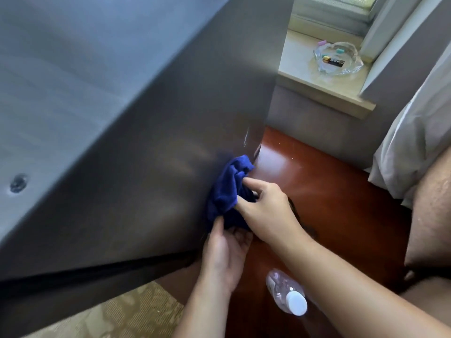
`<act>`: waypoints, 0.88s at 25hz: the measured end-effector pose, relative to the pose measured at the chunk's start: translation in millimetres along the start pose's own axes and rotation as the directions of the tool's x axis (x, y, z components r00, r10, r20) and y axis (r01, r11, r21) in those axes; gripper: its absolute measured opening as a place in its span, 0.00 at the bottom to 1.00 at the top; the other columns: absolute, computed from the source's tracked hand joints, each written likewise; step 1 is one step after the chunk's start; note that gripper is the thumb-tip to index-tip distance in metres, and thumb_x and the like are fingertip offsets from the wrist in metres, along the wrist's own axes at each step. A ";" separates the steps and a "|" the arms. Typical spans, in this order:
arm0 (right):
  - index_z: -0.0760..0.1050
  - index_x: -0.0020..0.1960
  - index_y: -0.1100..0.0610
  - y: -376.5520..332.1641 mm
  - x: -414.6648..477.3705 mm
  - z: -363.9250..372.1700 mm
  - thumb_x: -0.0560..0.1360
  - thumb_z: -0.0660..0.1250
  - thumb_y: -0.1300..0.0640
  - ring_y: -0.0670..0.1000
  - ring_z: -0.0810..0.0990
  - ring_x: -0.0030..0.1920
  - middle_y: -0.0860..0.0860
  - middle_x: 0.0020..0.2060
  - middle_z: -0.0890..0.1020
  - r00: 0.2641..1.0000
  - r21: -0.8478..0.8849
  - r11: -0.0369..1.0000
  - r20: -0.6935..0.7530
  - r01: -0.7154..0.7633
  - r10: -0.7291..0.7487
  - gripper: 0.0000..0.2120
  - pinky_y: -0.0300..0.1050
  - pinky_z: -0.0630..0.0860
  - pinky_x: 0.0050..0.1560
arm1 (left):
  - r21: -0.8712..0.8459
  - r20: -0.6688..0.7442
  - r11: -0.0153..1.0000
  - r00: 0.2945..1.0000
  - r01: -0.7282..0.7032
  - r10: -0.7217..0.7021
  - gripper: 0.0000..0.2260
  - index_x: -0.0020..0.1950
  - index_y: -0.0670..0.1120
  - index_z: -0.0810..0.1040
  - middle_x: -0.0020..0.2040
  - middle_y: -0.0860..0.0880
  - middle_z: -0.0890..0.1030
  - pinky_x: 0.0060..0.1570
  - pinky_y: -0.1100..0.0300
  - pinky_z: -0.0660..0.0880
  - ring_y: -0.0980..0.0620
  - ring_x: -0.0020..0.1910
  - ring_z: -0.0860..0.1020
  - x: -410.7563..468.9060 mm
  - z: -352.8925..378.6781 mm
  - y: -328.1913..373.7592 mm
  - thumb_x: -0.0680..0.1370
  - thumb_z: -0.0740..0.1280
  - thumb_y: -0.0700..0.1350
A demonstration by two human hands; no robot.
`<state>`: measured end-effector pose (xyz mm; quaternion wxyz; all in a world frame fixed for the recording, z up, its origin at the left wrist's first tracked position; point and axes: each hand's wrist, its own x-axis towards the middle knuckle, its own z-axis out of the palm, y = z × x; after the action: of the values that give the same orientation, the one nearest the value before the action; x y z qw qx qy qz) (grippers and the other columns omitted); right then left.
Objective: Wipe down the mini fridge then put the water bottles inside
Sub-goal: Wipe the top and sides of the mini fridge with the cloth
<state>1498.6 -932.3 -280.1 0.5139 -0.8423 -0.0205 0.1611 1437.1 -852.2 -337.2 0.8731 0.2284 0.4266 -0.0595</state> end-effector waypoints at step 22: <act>0.77 0.53 0.54 39.9 151.9 -51.1 0.80 0.58 0.57 0.62 0.81 0.55 0.58 0.54 0.84 0.985 -0.320 0.942 0.093 -0.106 0.142 0.09 0.48 0.72 0.48 | 0.293 -0.169 0.956 0.985 0.011 0.040 0.17 0.67 0.42 0.79 0.58 0.41 0.85 0.38 0.59 0.76 0.46 0.46 0.82 104.1 116.5 -5.4 0.85 0.62 0.50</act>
<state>1652.2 -964.6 -331.5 0.3604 -0.9022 -0.0220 0.2359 1584.6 -899.9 -357.5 0.7897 0.3624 0.4856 -0.0955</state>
